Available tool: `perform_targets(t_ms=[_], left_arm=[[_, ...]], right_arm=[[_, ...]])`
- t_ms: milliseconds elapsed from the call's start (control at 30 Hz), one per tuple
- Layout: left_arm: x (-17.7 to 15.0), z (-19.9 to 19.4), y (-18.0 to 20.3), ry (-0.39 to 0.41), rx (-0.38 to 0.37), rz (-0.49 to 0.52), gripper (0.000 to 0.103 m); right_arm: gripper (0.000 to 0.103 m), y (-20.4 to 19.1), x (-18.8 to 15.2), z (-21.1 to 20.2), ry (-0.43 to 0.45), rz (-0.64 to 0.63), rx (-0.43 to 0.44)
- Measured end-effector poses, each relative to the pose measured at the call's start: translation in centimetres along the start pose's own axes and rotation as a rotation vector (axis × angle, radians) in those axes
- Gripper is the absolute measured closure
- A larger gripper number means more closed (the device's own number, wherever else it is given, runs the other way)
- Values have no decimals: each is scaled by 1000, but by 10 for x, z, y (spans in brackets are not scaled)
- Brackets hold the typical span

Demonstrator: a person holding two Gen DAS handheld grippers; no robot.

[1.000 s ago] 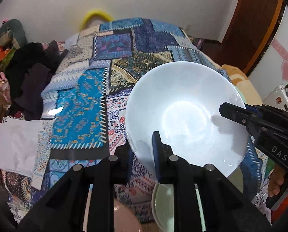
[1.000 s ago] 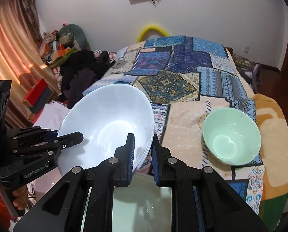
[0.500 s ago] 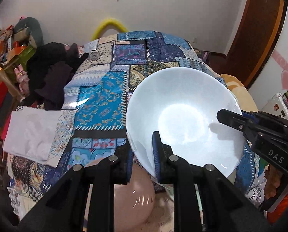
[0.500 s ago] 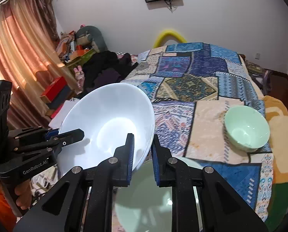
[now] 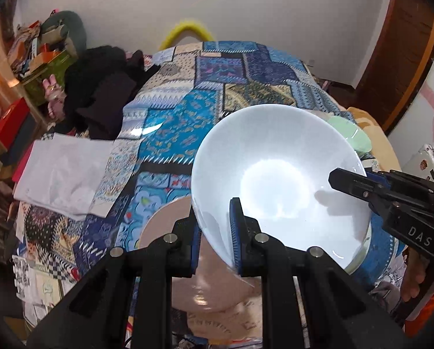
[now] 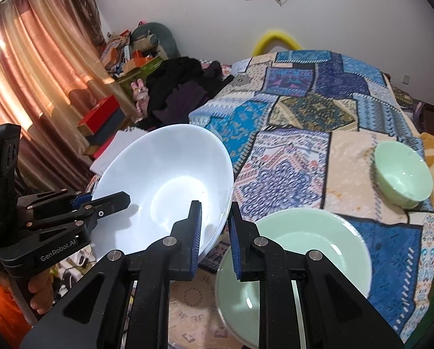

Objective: Organize plates and bowls
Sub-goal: 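Lift the white spotted bowl with both grippers and carry it toward the pink bowl, then lower the white spotted bowl into the pink bowl and open both grippers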

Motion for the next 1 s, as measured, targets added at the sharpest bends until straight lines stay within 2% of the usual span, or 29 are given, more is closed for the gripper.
perform_targets(t_ms=[567,900,1000], left_arm=[[-48,48,-42,-107,43,-51,85],[-66,73,-55,-172,61,-81,85],[-66,71,-55,-158,34,-72,91]], right_arm=[[86,-14,-30,60,-148,27,39],[86,-15,-41,81,-205,31,53],[85,-19,-41,83,-206,26,64]])
Point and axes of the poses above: each gripper's, at about its wrist camera, not at the fingertips, and z roughly the way its jaws point, y to its right, x to its top, the point moved 3 cm from there along z, roughly the way its jaws point, and after that the axes turned 12 degrees about x, right-handed, at the moved point
